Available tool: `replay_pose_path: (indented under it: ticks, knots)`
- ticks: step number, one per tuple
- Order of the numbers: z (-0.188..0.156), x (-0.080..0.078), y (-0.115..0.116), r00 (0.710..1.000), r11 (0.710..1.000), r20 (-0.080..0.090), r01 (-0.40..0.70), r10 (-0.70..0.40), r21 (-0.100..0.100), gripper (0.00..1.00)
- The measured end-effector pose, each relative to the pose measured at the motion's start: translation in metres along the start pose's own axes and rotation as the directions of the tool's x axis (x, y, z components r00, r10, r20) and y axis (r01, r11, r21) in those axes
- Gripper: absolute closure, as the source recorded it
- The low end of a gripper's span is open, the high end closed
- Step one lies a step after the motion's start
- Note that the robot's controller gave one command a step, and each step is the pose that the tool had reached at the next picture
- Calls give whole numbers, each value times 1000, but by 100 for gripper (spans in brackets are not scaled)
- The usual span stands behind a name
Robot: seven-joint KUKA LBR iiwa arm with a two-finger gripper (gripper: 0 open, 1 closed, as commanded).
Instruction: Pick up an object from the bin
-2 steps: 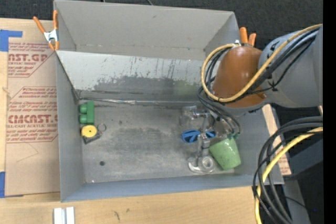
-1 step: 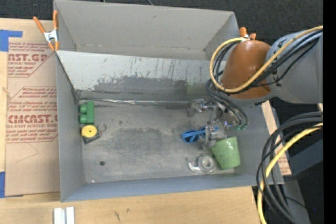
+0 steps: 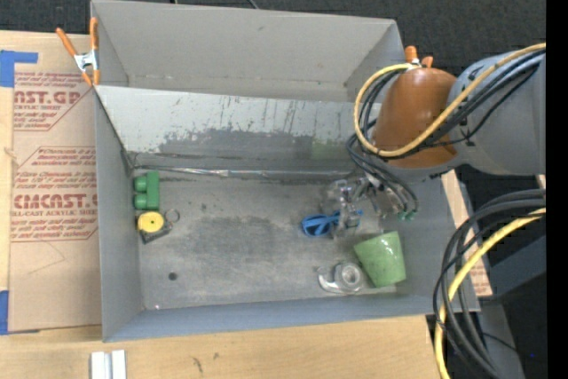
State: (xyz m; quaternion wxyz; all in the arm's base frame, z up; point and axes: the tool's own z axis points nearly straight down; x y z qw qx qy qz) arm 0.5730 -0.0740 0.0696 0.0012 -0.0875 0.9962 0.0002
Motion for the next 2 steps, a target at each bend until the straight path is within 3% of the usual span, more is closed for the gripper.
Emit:
replay_pose_path:
  ticks: [1,2]
  knots:
    - [-108,9,-9,952,952,5,307,-307,4,100]
    - [-161,9,-8,953,953,6,304,-304,4,100]
